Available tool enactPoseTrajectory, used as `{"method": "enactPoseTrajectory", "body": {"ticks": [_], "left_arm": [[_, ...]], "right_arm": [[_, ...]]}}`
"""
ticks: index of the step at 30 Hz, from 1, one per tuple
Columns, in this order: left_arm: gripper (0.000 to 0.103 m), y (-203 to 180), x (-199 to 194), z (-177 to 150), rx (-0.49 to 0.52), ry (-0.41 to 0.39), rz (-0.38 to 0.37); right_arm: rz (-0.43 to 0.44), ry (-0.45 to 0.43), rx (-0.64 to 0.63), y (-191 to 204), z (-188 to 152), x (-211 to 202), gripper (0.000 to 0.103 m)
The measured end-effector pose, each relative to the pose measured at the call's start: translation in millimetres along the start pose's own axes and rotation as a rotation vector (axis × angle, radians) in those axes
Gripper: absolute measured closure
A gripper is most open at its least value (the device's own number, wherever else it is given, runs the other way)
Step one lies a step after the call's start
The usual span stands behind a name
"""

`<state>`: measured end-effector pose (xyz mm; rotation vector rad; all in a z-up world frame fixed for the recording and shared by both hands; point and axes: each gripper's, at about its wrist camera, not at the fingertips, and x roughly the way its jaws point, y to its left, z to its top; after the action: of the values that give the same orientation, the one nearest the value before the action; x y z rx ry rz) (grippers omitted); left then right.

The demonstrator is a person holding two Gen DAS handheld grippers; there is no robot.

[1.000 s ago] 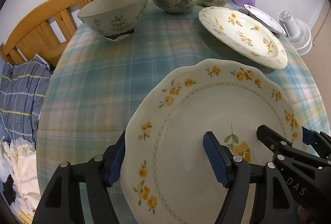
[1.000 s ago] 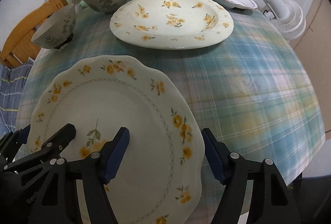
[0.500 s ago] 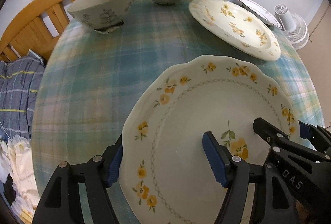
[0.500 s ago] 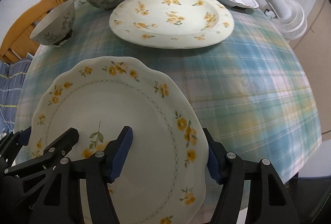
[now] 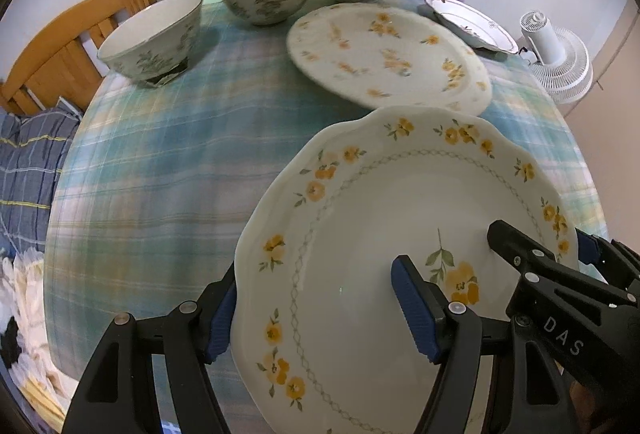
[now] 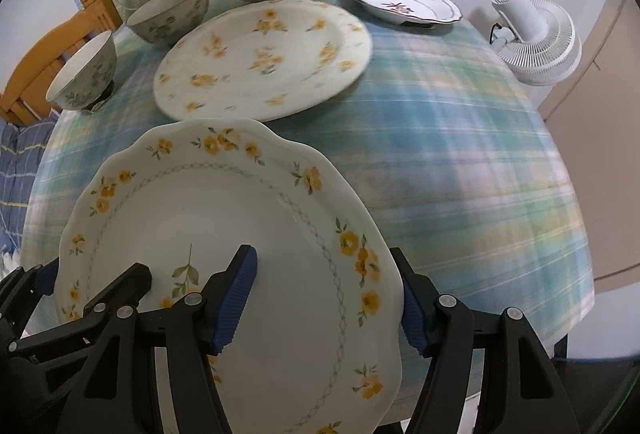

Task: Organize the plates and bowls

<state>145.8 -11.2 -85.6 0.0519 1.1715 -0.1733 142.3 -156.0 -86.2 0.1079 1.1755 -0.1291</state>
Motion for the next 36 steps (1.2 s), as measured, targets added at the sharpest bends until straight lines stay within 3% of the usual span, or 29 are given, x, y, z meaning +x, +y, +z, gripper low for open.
{"method": "enactPoseTrajectory", "body": {"ticks": [21, 36], "left_arm": [[0.031, -145, 32, 37, -0.001, -0.013, 0.004], [0.029, -178, 59, 57, -0.036, 0.007, 0.047]], "right_arm": [[0.011, -0.036, 0.018, -145, 37, 13, 0.034], [0.059, 0.008, 0.055, -194, 60, 47, 0.034]]}}
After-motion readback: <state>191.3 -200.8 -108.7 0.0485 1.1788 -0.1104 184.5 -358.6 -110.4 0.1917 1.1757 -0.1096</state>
